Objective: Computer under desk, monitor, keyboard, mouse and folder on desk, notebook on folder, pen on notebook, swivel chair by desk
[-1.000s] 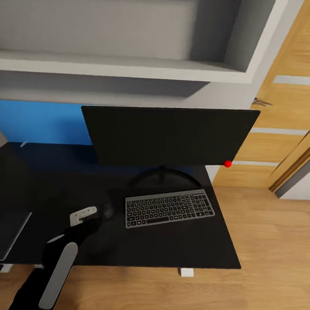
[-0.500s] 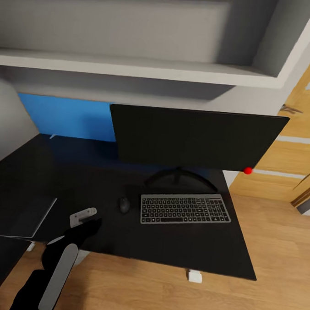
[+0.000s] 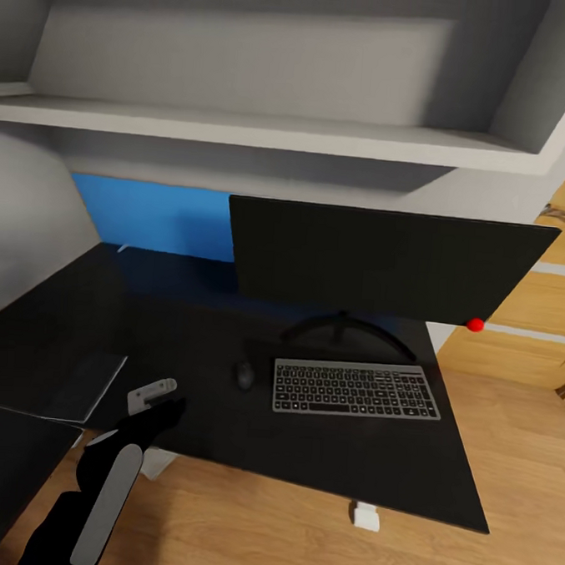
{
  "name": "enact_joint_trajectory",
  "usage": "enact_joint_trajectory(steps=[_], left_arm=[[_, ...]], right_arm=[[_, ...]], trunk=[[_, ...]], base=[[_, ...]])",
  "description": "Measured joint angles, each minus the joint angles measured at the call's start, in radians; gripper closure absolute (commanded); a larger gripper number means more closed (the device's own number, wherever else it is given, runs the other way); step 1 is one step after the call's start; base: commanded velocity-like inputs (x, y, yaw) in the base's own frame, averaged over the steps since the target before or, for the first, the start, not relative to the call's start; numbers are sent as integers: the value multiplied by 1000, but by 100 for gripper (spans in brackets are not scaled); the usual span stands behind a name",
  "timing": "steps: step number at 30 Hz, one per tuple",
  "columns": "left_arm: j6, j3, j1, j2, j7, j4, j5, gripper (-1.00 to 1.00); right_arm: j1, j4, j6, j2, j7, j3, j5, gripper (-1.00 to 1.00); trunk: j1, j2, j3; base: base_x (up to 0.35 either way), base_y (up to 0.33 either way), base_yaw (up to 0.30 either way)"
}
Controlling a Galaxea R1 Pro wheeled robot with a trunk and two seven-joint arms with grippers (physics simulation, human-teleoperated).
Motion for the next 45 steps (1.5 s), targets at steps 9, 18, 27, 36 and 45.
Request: enact_joint_trajectory(steps=[9, 18, 27, 36, 45], left_arm=[[0, -2, 0, -1, 0, 0, 0, -100], [0, -6, 0, -2, 0, 3, 0, -100], [-27, -7, 1, -3, -1, 6, 1, -100], [-79, -1, 70, -2, 0, 0, 1, -100], [-96, 0, 85, 0, 0, 0, 2, -100]], right_arm=[[0, 0, 2, -1, 0, -1, 0, -100], [0, 0, 5, 0, 0, 0, 0, -100], [-7, -1, 10, 11, 1, 3, 0, -100], [-55, -1, 169, 15, 0, 138, -6, -100], [-59, -1, 193, 15, -4, 177, -9, -100]], trunk=[[0, 0, 12], [0, 0, 23], [0, 0, 34], [0, 0, 44], [0, 0, 55]], base=[[0, 0, 156], [-5, -19, 185], [-84, -166, 221], [-14, -24, 214], [-1, -1, 200]])
